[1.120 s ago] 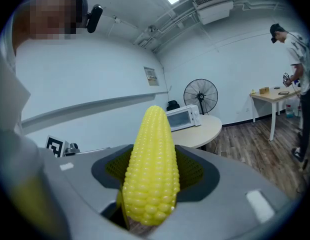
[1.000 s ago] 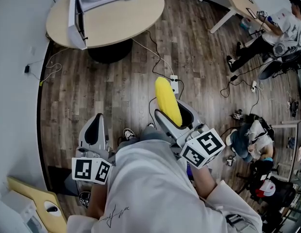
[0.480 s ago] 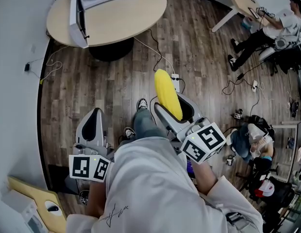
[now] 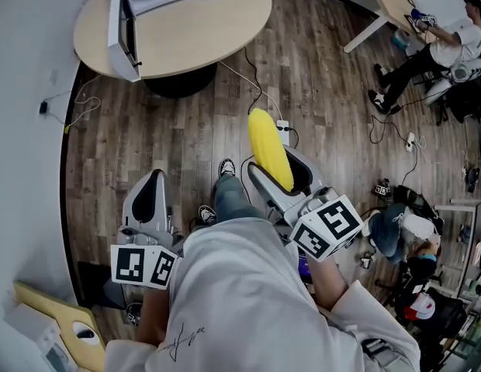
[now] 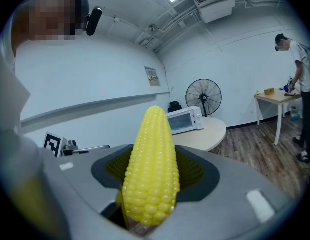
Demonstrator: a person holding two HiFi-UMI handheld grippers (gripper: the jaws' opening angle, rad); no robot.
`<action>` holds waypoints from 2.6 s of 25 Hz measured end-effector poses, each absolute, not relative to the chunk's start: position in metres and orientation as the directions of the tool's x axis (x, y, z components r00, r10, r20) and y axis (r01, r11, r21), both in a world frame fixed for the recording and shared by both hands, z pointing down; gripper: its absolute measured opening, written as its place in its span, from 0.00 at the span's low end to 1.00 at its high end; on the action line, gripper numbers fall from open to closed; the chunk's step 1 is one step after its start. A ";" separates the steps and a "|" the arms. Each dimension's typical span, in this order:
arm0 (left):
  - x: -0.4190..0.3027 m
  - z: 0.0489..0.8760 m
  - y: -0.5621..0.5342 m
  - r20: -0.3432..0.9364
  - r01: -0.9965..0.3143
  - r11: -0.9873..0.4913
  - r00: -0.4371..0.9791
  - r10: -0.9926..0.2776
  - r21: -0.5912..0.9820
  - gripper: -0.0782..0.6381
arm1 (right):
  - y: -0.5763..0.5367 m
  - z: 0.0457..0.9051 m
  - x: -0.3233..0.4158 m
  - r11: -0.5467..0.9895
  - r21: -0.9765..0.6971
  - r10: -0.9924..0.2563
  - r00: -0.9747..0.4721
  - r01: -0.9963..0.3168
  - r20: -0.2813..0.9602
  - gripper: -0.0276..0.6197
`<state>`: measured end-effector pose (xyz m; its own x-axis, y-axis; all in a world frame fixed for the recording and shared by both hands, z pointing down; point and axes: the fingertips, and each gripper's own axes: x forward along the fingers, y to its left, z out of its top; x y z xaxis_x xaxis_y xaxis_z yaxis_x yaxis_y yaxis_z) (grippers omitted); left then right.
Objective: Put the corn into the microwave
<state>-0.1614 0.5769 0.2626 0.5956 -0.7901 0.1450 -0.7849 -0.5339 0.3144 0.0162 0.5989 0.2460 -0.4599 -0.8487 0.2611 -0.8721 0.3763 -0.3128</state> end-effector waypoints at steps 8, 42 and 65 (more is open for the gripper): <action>-0.137 0.265 0.531 0.156 -0.786 -0.534 0.596 -0.787 0.311 0.09 | 0.553 0.254 0.031 0.402 -0.317 -0.829 -0.489 -0.859 0.272 0.45; -0.022 0.257 0.356 0.154 -0.837 -0.478 0.526 -0.836 0.267 0.09 | 0.370 0.262 0.140 0.506 -0.300 -0.779 -0.577 -0.809 0.244 0.45; -0.037 0.251 0.246 0.145 -0.854 -0.445 0.493 -0.858 0.269 0.09 | 0.254 0.261 0.123 0.533 -0.311 -0.758 -0.608 -0.787 0.237 0.45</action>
